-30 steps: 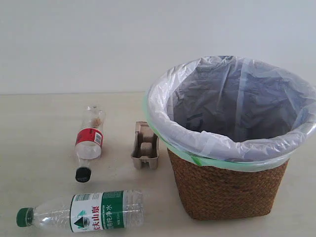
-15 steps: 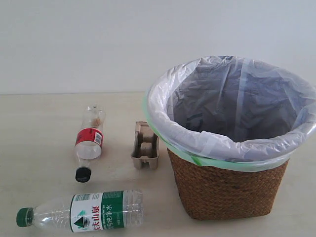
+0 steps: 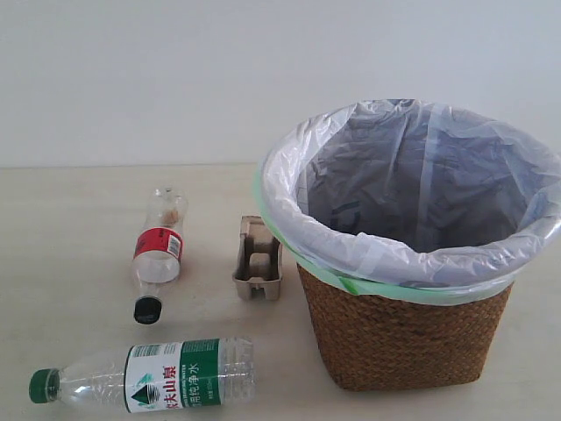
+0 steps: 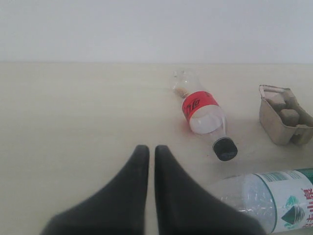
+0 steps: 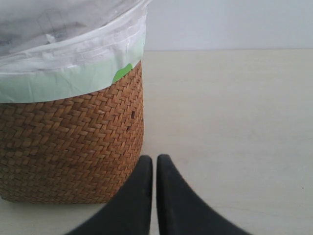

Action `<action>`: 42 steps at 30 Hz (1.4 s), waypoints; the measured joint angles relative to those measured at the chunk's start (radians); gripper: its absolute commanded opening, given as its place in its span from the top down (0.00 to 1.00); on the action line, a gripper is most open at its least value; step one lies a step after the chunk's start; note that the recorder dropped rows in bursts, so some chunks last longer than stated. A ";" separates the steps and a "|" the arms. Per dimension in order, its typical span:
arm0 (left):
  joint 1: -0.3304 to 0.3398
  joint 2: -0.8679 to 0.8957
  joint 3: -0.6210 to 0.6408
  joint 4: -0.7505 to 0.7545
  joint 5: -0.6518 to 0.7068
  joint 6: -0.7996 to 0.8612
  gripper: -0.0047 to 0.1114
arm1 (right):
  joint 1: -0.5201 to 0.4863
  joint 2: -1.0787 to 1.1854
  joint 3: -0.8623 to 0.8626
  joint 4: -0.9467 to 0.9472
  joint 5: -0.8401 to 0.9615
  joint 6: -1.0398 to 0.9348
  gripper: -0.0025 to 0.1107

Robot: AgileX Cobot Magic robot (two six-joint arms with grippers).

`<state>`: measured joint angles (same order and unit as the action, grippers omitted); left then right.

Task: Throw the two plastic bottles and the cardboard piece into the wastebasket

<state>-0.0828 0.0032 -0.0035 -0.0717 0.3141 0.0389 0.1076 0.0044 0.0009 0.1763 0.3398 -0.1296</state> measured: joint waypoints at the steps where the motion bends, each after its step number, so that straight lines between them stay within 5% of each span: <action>1: 0.000 0.000 0.000 -0.004 0.000 -0.006 0.93 | 0.000 0.000 0.000 0.000 0.000 0.000 0.98; 8: 0.000 0.000 0.000 -0.259 0.000 -0.230 0.93 | 0.000 0.000 0.000 0.000 0.000 0.000 0.98; 25: 0.000 0.000 0.000 -0.606 -0.053 -0.273 0.93 | 0.000 0.000 0.000 0.000 0.000 0.000 0.98; 35: 0.000 0.000 0.000 -0.632 -0.119 -0.239 0.93 | 0.000 0.000 0.000 0.000 0.000 0.000 0.98; 42: 0.000 0.026 -0.038 -0.750 -0.047 0.059 0.93 | 0.000 0.000 0.000 0.000 0.000 0.000 0.98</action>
<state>-0.0828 0.0288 -0.0417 -0.8214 0.2674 0.0982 0.1076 0.0044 0.0009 0.1763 0.3398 -0.1296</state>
